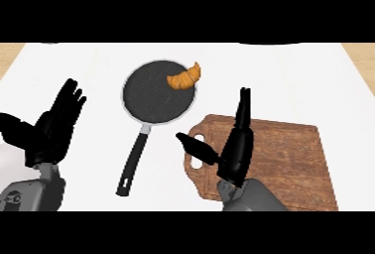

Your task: Pick the croissant from the cutting board and place it in the pan

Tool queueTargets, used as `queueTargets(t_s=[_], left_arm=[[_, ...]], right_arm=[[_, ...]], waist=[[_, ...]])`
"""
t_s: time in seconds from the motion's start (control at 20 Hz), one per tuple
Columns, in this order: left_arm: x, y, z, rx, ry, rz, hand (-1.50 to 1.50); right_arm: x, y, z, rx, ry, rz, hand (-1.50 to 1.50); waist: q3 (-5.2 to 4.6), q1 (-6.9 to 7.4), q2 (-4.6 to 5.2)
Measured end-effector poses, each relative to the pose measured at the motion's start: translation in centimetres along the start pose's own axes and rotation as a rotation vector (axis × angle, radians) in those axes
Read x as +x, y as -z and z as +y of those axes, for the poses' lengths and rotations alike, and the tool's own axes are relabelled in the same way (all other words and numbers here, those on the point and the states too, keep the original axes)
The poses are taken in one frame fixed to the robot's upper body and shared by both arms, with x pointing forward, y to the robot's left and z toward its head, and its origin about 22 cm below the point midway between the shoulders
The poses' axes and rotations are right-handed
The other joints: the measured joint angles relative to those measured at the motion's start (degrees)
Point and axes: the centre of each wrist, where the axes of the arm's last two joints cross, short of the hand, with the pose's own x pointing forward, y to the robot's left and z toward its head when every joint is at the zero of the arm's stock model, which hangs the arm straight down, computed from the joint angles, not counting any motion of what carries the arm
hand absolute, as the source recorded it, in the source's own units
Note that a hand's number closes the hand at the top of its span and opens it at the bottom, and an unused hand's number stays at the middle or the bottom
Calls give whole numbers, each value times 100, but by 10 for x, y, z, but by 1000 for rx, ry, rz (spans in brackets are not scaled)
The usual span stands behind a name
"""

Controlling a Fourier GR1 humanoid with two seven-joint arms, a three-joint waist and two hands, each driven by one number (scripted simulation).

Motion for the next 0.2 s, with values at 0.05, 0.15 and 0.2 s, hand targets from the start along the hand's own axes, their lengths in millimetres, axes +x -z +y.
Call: queueTargets(t_s=[0.05,0.15,0.2], left_arm=[[-1,-1,1,-1,1,-1,0],[-2,-3,0,-5,3,-1,0],[-4,-2,2,-7,4,-3,0]], right_arm=[[-2,-7,-8,-3,2,0,-150],[-5,-20,-18,-11,6,-5,-150],[-4,-26,-22,-15,8,-5,-150]], waist=[[-1,6,4],[-1,32,14],[-1,39,19]])
